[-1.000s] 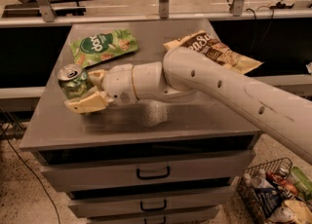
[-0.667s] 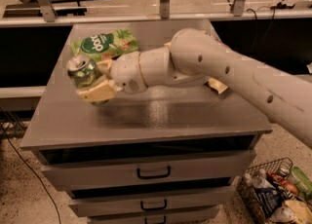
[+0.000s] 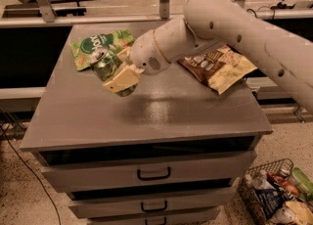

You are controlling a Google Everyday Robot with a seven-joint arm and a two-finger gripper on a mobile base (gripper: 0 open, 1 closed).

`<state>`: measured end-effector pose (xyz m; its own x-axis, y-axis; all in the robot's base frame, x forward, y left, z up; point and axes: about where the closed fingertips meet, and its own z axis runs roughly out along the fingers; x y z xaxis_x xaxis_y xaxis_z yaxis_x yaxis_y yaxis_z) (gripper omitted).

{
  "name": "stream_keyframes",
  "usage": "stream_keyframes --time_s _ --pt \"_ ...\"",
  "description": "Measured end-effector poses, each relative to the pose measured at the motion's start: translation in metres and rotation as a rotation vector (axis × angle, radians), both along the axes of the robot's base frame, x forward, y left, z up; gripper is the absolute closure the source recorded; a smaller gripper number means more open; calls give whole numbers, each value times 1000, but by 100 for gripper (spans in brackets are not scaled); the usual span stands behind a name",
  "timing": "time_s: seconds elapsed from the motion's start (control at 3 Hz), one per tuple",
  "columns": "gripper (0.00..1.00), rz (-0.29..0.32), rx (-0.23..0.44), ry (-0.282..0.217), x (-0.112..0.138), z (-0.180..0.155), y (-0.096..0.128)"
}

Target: Knock green can over

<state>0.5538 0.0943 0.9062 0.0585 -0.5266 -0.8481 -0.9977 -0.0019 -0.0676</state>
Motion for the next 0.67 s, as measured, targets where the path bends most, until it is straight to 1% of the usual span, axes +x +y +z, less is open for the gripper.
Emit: stream_keyframes --time_s 0.33,0.67 --pt "100 5 -148 33 4 -7 -23" --pt "84 16 -272 68 5 -21 -29"
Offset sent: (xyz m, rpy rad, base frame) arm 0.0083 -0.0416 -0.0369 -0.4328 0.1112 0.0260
